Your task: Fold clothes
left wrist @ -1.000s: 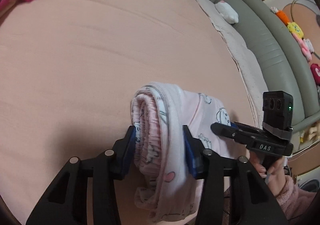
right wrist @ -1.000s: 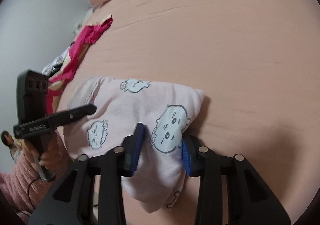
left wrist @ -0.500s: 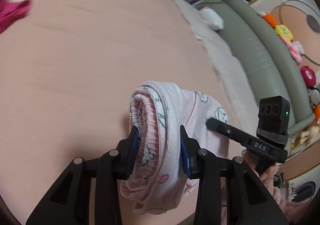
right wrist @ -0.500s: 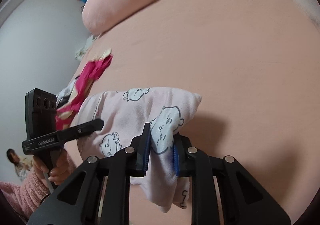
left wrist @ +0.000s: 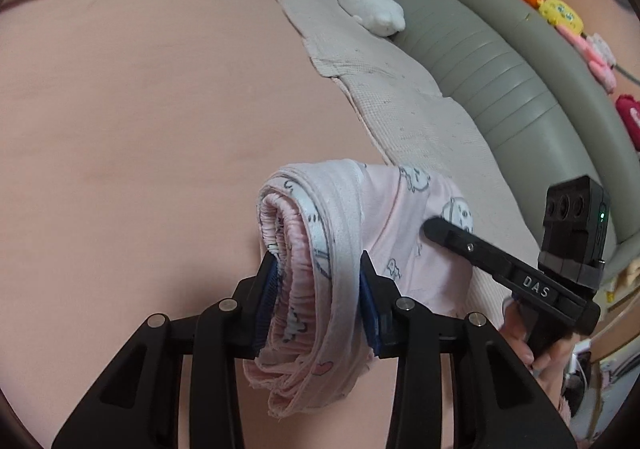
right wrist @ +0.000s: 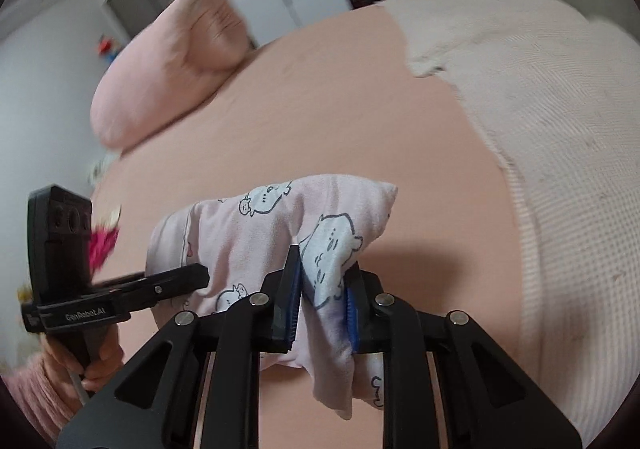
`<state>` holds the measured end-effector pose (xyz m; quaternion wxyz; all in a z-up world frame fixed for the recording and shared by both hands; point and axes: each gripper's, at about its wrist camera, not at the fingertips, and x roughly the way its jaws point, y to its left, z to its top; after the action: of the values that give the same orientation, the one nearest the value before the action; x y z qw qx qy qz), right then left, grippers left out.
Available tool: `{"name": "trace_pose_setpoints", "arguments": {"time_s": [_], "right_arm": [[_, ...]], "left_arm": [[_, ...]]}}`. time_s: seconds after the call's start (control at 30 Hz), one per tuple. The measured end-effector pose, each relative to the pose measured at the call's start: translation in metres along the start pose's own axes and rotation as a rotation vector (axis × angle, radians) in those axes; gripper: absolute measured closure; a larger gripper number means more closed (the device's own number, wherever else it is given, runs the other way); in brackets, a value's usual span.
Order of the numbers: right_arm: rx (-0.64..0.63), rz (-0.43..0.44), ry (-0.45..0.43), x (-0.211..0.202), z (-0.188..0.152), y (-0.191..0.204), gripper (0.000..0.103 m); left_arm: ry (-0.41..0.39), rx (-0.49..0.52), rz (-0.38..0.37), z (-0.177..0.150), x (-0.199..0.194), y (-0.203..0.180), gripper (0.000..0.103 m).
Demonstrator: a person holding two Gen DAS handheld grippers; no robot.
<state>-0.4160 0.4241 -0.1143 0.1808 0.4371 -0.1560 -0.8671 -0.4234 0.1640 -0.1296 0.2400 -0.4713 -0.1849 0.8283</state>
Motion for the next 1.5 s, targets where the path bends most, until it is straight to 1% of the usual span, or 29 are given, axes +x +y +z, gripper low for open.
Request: {"name": "trace_pose_setpoints", "arguments": {"time_s": [0.07, 0.13, 0.2, 0.23, 0.27, 0.3, 0.37, 0.43, 0.47, 0.53, 0.57, 0.6, 0.63, 0.67, 0.77, 0.9, 0.93, 0.97, 1.0, 1.03, 1.07, 1.1, 1.17, 1.2, 1.23, 1.27, 1.33, 1.4, 1.5], "right_arm": [[0.064, -0.015, -0.011, 0.009, 0.007, -0.028, 0.081], [0.117, -0.079, 0.010, 0.016, 0.008, -0.053, 0.077], [0.158, -0.144, 0.021, 0.017, 0.008, -0.073, 0.069], [0.162, -0.160, -0.005, 0.008, 0.008, -0.076, 0.067], [0.167, -0.175, -0.031, -0.001, 0.009, -0.078, 0.067], [0.171, -0.191, -0.057, -0.009, 0.009, -0.081, 0.063], [0.131, -0.191, -0.094, -0.018, 0.012, -0.073, 0.062], [0.057, -0.129, -0.041, -0.005, 0.012, -0.055, 0.062], [0.017, -0.128, -0.002, 0.005, 0.010, -0.048, 0.062], [-0.073, -0.195, 0.080, 0.027, 0.001, -0.035, 0.067], [-0.103, -0.235, 0.100, 0.033, -0.002, -0.033, 0.071], [-0.117, -0.280, 0.097, 0.036, -0.003, -0.037, 0.069], [-0.096, -0.288, 0.099, 0.036, -0.003, -0.044, 0.066], [-0.051, -0.264, 0.102, 0.033, -0.001, -0.053, 0.066], [-0.053, -0.283, 0.088, 0.029, 0.001, -0.058, 0.066], [-0.071, -0.348, 0.053, 0.021, 0.001, -0.045, 0.061], [-0.062, -0.350, 0.048, 0.016, 0.000, -0.039, 0.061], [-0.043, -0.334, 0.048, 0.011, -0.004, -0.032, 0.057], [-0.024, -0.318, 0.048, 0.005, -0.007, -0.024, 0.046], [-0.005, -0.303, 0.048, 0.000, -0.011, -0.016, 0.041], [0.014, -0.287, 0.048, -0.006, -0.014, -0.009, 0.037], [0.033, -0.272, 0.048, -0.012, -0.017, -0.001, 0.037], [0.021, -0.235, 0.068, -0.019, -0.028, 0.025, 0.035], [-0.002, -0.235, 0.070, -0.022, -0.033, 0.042, 0.034], [-0.034, -0.254, 0.061, -0.025, -0.037, 0.062, 0.031], [-0.065, -0.274, 0.052, -0.028, -0.041, 0.083, 0.025], [-0.090, -0.311, 0.028, -0.033, -0.048, 0.119, 0.024], [-0.068, -0.331, 0.004, -0.042, -0.058, 0.155, 0.024], [-0.085, -0.299, -0.010, -0.058, -0.078, 0.208, 0.023]], "left_arm": [[0.000, 0.005, 0.028, 0.013, 0.024, -0.004, 0.064], [0.034, -0.018, 0.096, 0.021, 0.050, 0.000, 0.061], [0.029, -0.035, 0.127, 0.027, 0.054, 0.000, 0.056], [0.017, -0.041, 0.133, 0.031, 0.052, 0.000, 0.056], [-0.025, -0.031, 0.151, 0.032, 0.044, -0.004, 0.056], [-0.101, 0.006, 0.175, 0.032, 0.029, -0.012, 0.056], [-0.224, 0.107, 0.180, 0.031, 0.006, -0.034, 0.056], [-0.186, 0.218, 0.151, 0.026, 0.010, -0.054, 0.055], [-0.153, 0.265, 0.157, 0.022, 0.017, -0.062, 0.055], [-0.093, 0.345, 0.202, 0.009, 0.037, -0.069, 0.055], [-0.083, 0.381, 0.227, 0.002, 0.046, -0.070, 0.055], [-0.089, 0.416, 0.246, -0.005, 0.052, -0.070, 0.055], [-0.114, 0.449, 0.258, -0.012, 0.053, -0.069, 0.055], [-0.132, 0.470, 0.266, -0.018, 0.053, -0.068, 0.055], [-0.147, 0.448, 0.269, -0.021, 0.052, -0.068, 0.055], [-0.114, 0.396, 0.248, -0.019, 0.036, -0.064, 0.055], [-0.117, 0.376, 0.243, -0.017, 0.025, -0.064, 0.055], [-0.119, 0.356, 0.238, -0.015, 0.014, -0.063, 0.055], [-0.121, 0.338, 0.243, -0.014, 0.001, -0.062, 0.052], [-0.124, 0.324, 0.258, -0.013, -0.015, -0.058, 0.048], [-0.118, 0.310, 0.271, -0.014, -0.030, -0.053, 0.035], [-0.102, 0.295, 0.280, -0.016, -0.045, -0.045, 0.032], [-0.083, 0.277, 0.313, -0.021, -0.074, -0.030, 0.032], [-0.093, 0.287, 0.353, -0.025, -0.089, -0.023, 0.032], [-0.103, 0.298, 0.394, -0.030, -0.103, -0.015, 0.032], [-0.115, 0.297, 0.437, -0.033, -0.117, -0.007, 0.032], [-0.103, 0.216, 0.491, -0.036, -0.146, 0.014, 0.032], [-0.087, 0.137, 0.479, -0.040, -0.173, 0.030, 0.031], [-0.130, 0.136, 0.486, -0.050, -0.219, 0.035, 0.031]]}}
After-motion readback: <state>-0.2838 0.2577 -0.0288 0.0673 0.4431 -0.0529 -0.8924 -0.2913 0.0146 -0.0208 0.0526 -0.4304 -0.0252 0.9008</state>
